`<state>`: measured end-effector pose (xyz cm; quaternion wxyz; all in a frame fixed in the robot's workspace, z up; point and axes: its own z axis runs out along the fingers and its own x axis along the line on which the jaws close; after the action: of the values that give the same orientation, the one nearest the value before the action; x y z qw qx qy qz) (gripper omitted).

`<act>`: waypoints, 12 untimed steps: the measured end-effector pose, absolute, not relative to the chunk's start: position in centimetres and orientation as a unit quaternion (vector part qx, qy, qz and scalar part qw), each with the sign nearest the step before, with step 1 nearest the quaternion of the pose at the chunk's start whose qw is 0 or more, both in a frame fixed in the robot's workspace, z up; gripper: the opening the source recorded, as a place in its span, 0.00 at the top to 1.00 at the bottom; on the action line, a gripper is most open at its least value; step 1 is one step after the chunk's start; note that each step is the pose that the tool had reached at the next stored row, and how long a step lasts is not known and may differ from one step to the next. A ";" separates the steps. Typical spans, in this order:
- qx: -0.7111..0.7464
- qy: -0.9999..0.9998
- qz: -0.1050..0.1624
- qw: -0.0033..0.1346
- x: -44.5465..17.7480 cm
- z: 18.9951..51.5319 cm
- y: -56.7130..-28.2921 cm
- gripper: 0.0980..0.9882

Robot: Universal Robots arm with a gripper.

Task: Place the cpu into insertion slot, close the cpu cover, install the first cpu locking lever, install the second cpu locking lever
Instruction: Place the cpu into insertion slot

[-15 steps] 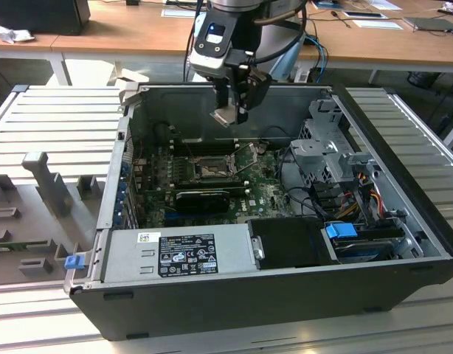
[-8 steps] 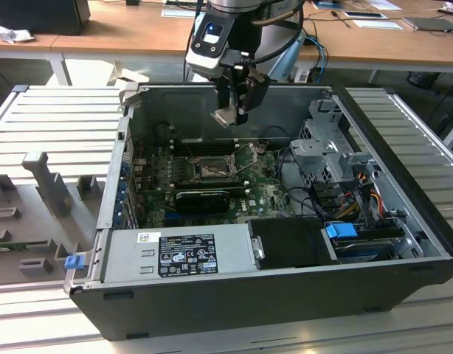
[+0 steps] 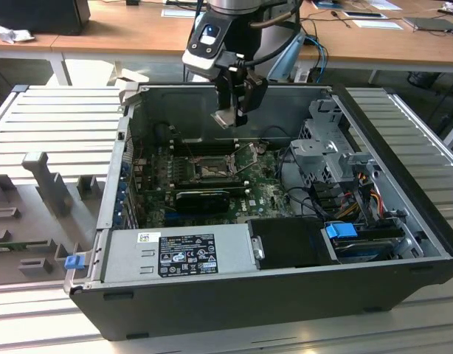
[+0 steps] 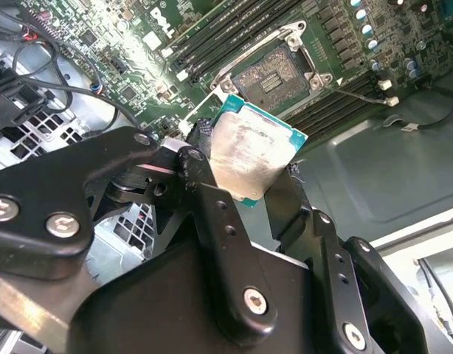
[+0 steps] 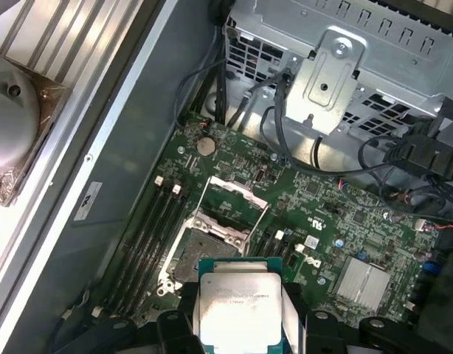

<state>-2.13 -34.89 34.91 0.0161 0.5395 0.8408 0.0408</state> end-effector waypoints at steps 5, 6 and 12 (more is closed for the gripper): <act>0.540 0.841 0.040 0.015 -2.1 34.2 -34.9 0.52; 0.540 0.841 0.040 0.015 -2.1 34.2 -34.9 0.52; 0.545 0.838 0.040 0.015 -2.1 34.0 -34.9 0.52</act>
<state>-2.12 -34.89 34.00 0.0152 0.5445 0.8377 0.0400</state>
